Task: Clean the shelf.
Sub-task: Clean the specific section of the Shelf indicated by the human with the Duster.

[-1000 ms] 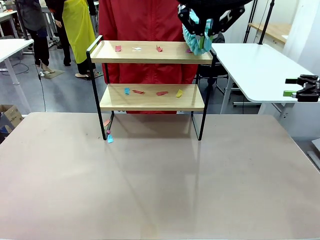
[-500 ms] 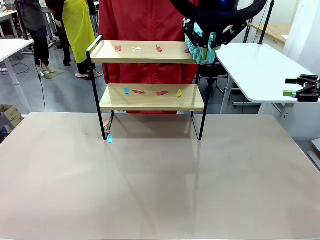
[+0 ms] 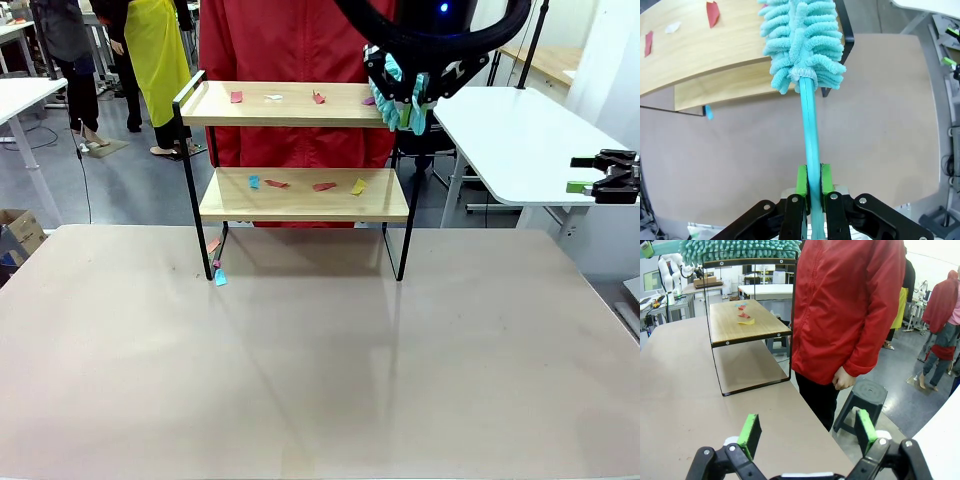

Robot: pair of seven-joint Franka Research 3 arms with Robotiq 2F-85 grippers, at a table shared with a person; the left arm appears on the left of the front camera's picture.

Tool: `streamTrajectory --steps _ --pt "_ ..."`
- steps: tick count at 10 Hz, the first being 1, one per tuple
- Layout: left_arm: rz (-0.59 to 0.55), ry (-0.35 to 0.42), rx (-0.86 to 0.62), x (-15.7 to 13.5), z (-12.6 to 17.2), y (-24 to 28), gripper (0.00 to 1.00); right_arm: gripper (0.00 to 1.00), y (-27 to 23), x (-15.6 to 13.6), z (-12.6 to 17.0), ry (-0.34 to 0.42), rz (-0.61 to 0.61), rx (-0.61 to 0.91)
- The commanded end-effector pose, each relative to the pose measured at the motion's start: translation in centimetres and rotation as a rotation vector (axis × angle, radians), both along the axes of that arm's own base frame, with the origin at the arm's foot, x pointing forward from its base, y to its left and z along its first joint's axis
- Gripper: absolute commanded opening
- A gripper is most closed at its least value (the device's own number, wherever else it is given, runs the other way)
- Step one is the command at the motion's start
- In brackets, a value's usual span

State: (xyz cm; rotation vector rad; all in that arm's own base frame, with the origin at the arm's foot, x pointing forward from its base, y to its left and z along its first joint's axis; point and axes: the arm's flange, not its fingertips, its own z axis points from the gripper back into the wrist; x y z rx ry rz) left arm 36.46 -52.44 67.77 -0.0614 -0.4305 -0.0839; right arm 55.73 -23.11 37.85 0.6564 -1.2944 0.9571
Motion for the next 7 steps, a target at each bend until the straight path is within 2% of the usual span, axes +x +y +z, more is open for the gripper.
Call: streamTrajectory --steps 1,7 --pt "0.004 0.014 -0.001 0.2 0.1 0.7 0.13 1.0 0.3 0.1 0.7 0.016 -0.005 -0.006" --pt "0.041 0.083 0.068 1.9 0.3 6.0 0.13 1.0 0.3 0.1 0.7 0.016 -0.005 -0.006"
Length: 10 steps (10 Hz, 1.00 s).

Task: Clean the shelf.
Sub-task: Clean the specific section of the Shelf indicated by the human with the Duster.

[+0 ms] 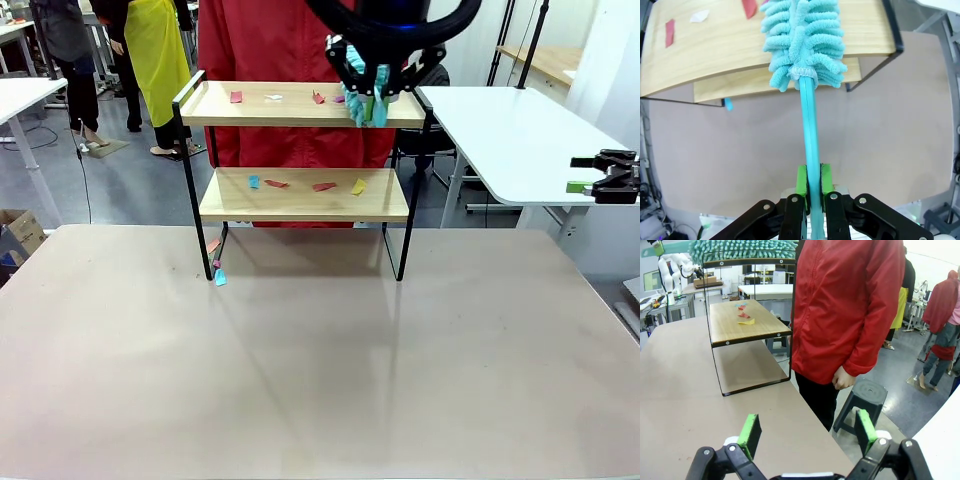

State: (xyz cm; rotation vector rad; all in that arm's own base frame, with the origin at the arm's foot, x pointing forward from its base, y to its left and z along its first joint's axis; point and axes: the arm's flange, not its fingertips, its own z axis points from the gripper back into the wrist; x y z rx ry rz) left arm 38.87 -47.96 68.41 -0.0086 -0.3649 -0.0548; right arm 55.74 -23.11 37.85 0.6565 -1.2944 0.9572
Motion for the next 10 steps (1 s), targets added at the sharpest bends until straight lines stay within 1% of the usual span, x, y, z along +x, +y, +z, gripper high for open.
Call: streamTrajectory --steps 1,4,7,10 --pt "0.017 0.025 0.03 -0.4 -0.4 2.4 0.13 1.0 0.3 0.1 0.7 0.016 -0.005 -0.006" --pt "0.065 0.044 0.08 0.6 -0.6 5.2 0.13 1.0 0.3 0.1 0.7 0.016 -0.005 -0.006" --pt "0.085 0.063 0.118 1.5 -0.9 8.3 0.13 1.0 0.3 0.1 0.7 0.016 -0.005 -0.006" --pt "0.088 0.05 0.171 2.2 -0.8 11.6 0.13 1.0 0.3 0.1 0.7 0.016 -0.005 -0.006"
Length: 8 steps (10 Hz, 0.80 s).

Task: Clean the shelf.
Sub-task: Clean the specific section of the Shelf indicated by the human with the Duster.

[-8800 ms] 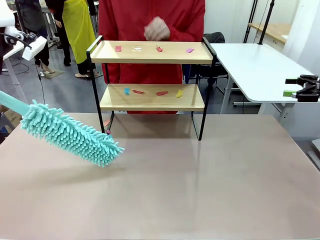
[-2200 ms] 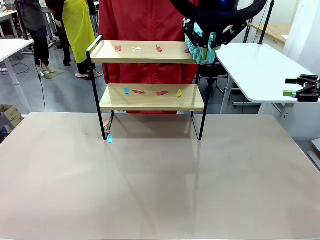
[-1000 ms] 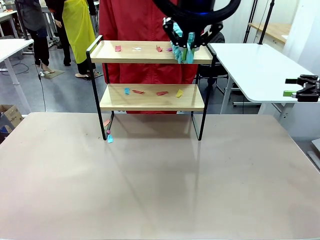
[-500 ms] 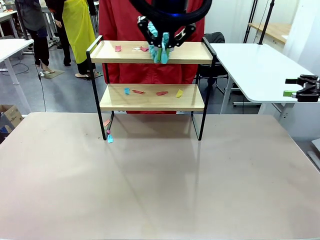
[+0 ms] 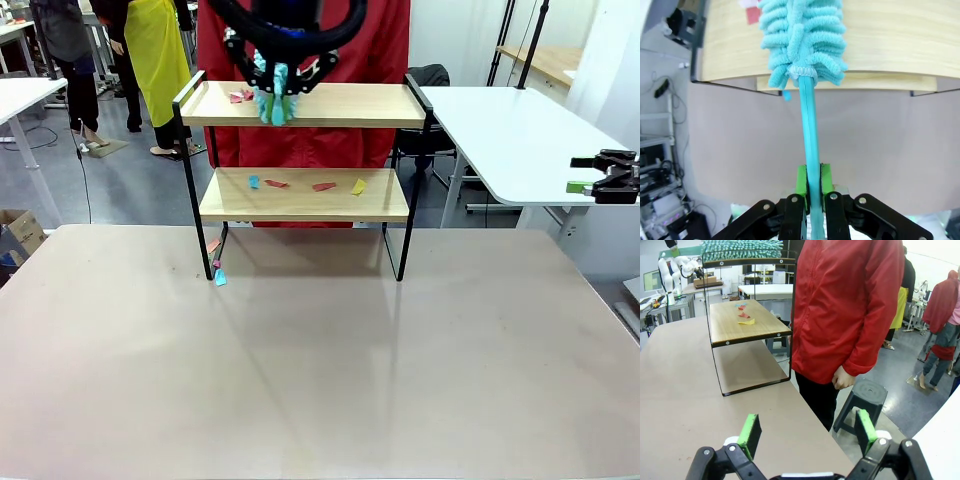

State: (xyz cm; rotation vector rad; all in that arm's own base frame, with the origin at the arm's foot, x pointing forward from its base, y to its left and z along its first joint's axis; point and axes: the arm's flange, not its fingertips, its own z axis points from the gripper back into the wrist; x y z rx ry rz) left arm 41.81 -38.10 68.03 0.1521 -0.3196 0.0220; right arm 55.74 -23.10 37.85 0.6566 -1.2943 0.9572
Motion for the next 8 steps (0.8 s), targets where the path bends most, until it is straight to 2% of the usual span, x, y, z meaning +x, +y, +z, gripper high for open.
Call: streamTrajectory --steps 1,4,8 --pt "-0.022 0.01 0.053 -0.8 -0.5 3.0 0.13 1.0 0.3 0.1 0.7 0.016 -0.005 -0.006" --pt "0.005 -0.006 0.126 -0.8 -0.9 5.7 0.13 1.0 0.3 0.1 0.7 0.016 -0.005 -0.006" --pt "0.062 -0.082 0.257 -1.6 -0.9 8.6 0.13 1.0 0.3 0.1 0.7 0.016 -0.005 -0.006"
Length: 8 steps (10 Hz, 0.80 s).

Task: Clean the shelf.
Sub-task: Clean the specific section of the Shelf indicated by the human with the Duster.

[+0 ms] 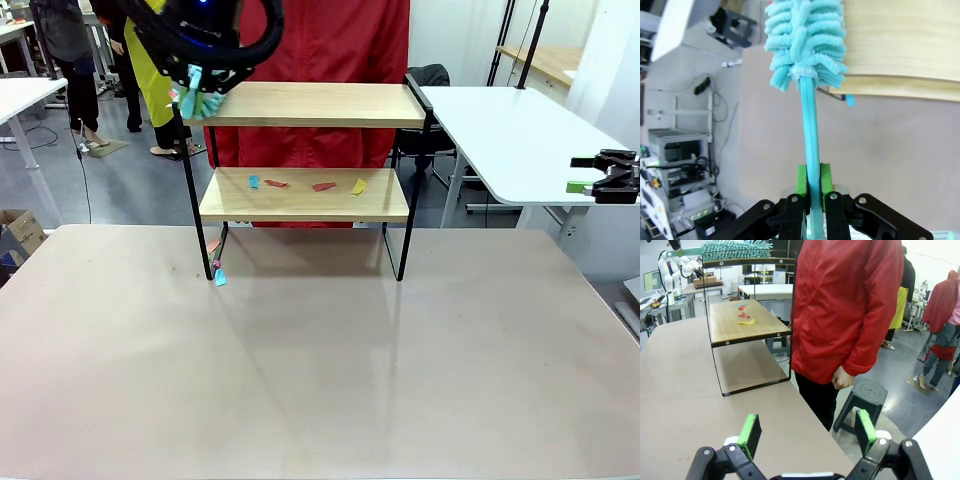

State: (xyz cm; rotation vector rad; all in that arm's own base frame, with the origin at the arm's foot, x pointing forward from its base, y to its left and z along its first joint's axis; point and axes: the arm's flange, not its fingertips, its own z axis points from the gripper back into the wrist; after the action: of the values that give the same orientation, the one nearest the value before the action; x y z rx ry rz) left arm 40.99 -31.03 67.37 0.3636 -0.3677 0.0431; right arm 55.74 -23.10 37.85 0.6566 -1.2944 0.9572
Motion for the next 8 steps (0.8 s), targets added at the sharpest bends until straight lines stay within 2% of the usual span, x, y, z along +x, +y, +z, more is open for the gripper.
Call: streamTrajectory --steps 1,3,6,8 --pt "0.028 -0.068 0.089 -1.1 -0.1 2.1 0.13 1.0 0.3 0.1 0.7 0.016 -0.005 -0.006" --pt "0.058 -0.145 0.105 -2.0 1.2 3.1 0.13 1.0 0.3 0.1 0.7 0.016 -0.005 -0.006" --pt "0.053 -0.192 0.077 -2.8 2.1 4.1 0.13 1.0 0.3 0.1 0.7 0.016 -0.005 -0.006" --pt "0.016 -0.216 -0.017 -3.1 2.7 4.7 0.13 1.0 0.3 0.1 0.7 0.016 -0.005 -0.006"
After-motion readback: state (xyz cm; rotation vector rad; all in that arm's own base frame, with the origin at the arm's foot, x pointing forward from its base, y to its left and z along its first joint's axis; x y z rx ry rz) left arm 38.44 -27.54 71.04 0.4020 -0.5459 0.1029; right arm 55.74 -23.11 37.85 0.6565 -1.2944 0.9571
